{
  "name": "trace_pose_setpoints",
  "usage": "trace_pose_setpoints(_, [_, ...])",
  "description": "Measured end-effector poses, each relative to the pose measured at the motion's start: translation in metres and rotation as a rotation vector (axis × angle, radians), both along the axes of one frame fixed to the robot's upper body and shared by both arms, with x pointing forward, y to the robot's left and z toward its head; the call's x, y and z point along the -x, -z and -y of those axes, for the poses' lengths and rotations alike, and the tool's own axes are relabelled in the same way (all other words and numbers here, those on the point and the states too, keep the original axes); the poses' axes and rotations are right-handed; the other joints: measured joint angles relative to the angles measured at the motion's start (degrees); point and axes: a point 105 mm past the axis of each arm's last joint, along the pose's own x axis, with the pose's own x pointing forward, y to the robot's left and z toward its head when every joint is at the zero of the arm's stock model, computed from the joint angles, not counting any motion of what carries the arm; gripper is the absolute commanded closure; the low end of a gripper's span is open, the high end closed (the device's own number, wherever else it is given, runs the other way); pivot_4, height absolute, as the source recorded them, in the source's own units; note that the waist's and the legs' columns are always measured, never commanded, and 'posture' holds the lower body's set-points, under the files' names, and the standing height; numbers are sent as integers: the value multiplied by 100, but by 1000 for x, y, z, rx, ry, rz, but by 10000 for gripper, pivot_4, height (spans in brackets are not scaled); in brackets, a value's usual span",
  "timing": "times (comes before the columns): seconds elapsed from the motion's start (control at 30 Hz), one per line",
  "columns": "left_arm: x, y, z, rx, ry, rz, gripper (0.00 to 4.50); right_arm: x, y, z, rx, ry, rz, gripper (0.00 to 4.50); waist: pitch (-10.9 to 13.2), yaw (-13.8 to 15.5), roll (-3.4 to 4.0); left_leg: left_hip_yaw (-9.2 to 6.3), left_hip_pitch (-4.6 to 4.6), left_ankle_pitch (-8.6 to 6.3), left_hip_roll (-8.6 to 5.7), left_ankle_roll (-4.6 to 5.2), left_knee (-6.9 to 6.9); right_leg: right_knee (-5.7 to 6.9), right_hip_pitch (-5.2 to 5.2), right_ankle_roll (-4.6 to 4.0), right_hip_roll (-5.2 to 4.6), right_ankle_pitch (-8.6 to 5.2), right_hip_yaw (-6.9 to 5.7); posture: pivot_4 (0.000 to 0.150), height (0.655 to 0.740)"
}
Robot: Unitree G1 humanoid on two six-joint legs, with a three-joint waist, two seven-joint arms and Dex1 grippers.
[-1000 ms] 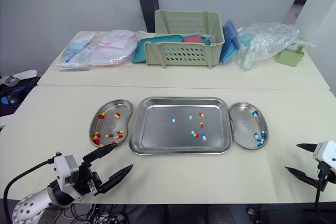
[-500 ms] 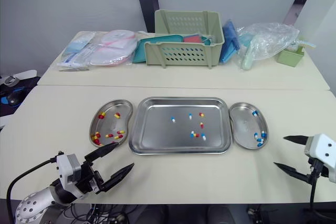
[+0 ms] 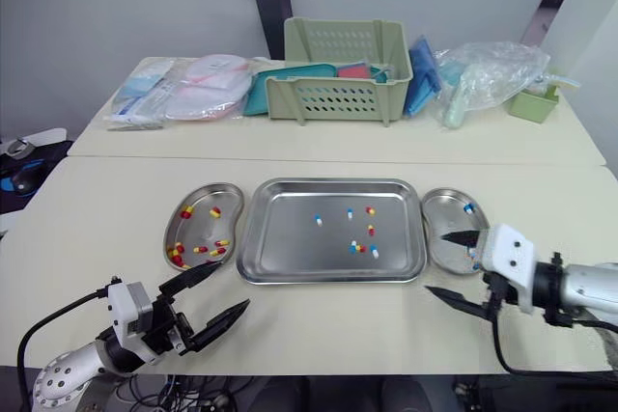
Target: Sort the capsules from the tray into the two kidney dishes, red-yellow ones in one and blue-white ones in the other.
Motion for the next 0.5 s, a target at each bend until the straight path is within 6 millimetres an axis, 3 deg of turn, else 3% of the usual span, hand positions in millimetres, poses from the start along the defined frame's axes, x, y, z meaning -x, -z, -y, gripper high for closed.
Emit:
trace_pose_setpoints(0.1, [0, 0, 2, 1, 5, 0, 0, -6, 2, -14, -43, 9, -5, 6440, 0, 4, 0, -1, -2, 0, 0, 0, 0, 0, -2, 0, 0, 0, 0, 1500, 7400])
trace_pose_setpoints(0.2, [-1, 0, 1, 2, -5, 1, 0, -9, 4, -20, -57, 13, -17, 16461, 0, 11, 0, -2, -3, 0, -1, 0, 0, 0, -3, 0, -1, 0, -1, 1500, 7400])
trace_pose_setpoints(0.5, [-1, 0, 2, 0, -5, 4, 0, -25, -1, -44, -72, -4, 10, 16461, 0, -26, 1, -2, 0, 0, 1, 0, -1, 5, -8, 0, 2, 0, 0, 1500, 7400])
